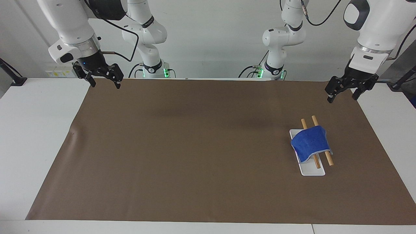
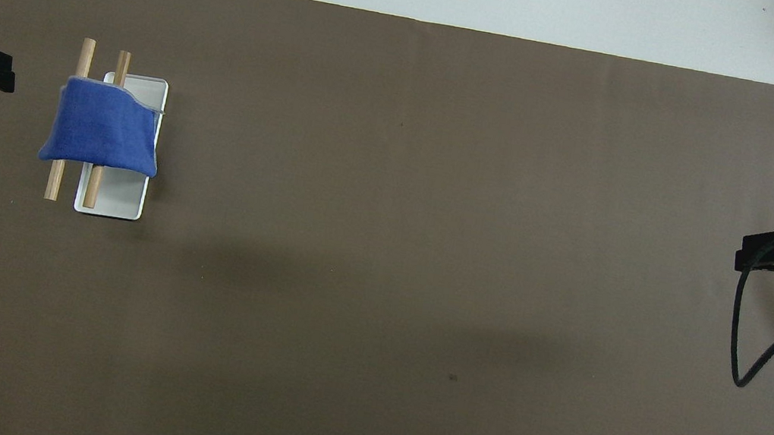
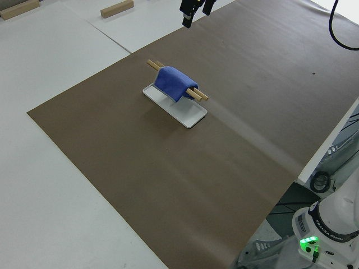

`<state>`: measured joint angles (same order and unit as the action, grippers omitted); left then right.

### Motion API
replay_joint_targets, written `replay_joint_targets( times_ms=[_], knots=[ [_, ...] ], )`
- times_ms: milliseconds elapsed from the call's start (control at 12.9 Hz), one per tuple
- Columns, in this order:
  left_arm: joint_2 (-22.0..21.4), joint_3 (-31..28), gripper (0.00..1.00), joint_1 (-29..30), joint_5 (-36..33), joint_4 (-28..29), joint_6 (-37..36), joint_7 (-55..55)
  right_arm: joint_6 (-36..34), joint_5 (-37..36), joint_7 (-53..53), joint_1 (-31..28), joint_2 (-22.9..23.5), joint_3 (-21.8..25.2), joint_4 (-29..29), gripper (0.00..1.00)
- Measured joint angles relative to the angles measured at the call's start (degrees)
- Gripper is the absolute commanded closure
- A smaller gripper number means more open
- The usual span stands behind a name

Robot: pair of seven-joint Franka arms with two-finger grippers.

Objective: Right arm passes towel to left arm to hang

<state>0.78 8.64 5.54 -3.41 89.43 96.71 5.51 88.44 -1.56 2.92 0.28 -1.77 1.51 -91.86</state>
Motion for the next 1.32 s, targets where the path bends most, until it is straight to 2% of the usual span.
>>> replay_joint_targets(
  times_ms=[543, 1318],
  knots=[
    [-0.65, 0.69, 0.00, 0.00, 1.05, 1.00, -2.99, -2.33, 0.00, 0.00, 0.00, 0.00, 0.00, 0.00, 0.00, 0.00],
    [-0.78, 0.89, 0.00, 0.01, 2.68, 1.03, -3.18, -2.43, 0.00, 0.00, 0.00, -0.01, 0.00, 0.00, 0.00, 0.00]
  ],
)
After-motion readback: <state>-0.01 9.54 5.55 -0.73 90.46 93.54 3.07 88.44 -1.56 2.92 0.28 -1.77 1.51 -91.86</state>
